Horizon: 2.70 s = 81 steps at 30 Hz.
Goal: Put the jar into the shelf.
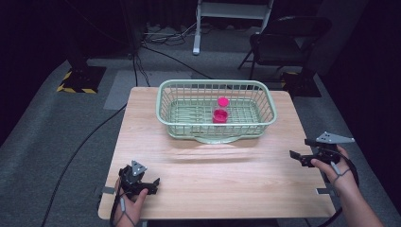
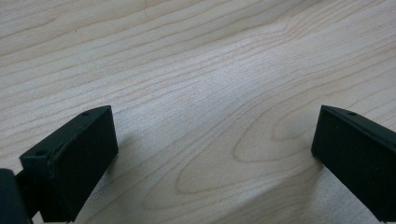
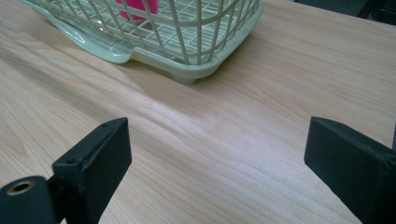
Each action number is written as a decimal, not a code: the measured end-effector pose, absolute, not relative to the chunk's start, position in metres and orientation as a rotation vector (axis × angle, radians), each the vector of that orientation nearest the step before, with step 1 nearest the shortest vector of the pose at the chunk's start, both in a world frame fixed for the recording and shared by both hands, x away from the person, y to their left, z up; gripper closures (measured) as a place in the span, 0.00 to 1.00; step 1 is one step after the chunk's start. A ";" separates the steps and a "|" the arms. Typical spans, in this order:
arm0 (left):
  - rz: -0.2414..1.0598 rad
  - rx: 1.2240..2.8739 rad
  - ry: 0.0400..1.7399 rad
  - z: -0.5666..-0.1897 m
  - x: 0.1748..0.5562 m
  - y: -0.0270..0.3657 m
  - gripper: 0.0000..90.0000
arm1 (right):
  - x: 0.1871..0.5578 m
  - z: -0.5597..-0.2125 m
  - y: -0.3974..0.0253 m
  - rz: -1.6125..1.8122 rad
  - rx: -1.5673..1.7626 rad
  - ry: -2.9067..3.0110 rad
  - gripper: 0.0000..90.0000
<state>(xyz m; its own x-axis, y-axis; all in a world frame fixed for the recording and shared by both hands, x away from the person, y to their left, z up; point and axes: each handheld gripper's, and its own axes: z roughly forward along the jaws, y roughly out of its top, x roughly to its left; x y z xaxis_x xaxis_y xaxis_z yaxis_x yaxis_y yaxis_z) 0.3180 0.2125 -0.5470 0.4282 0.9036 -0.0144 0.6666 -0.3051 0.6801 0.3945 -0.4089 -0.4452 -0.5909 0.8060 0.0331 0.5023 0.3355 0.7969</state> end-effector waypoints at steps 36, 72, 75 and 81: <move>0.500 2.073 1.319 -0.547 0.318 0.213 0.00 | 0.376 -0.494 -0.412 1.098 1.208 2.267 0.04; 0.501 2.068 1.320 -0.547 0.319 0.213 0.00 | 0.357 -0.536 -0.406 1.006 1.229 2.341 0.04; 0.500 2.068 1.321 -0.547 0.319 0.213 0.00 | 0.356 -0.539 -0.405 0.996 1.223 2.349 0.04; 0.501 2.068 1.320 -0.547 0.319 0.213 0.00 | 0.352 -0.546 -0.404 0.983 1.200 2.329 0.04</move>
